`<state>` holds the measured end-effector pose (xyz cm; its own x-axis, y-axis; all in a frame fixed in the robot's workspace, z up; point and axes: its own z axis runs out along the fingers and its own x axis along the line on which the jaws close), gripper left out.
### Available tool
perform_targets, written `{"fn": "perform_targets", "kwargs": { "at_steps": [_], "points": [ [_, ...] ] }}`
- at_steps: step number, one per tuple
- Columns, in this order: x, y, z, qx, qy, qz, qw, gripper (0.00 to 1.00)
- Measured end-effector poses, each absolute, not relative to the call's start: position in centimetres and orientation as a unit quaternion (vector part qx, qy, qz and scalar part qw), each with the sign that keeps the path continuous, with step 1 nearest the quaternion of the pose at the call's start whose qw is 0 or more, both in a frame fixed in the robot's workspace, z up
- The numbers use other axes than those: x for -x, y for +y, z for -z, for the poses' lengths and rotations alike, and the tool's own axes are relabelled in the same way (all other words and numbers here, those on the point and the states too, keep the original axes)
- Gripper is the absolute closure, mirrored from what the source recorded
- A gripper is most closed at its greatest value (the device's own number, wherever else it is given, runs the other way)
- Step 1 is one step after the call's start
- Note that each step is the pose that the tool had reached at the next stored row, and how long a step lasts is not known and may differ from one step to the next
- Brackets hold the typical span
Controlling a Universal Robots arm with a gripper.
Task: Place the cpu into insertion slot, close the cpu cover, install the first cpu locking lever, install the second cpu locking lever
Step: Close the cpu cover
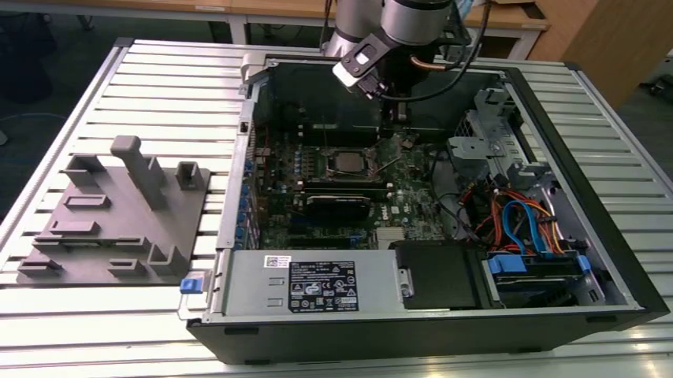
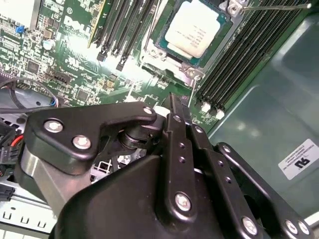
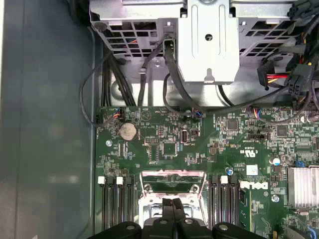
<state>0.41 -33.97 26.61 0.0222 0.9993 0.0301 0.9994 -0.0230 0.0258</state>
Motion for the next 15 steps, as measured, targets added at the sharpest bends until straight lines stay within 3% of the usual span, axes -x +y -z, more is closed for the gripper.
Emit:
{"fn": "perform_targets", "kwargs": {
  "at_steps": [15],
  "points": [
    [-1.6,-34.0,-26.6,0.715,-0.699,0.02,0.001,0.9]
  ]
}}
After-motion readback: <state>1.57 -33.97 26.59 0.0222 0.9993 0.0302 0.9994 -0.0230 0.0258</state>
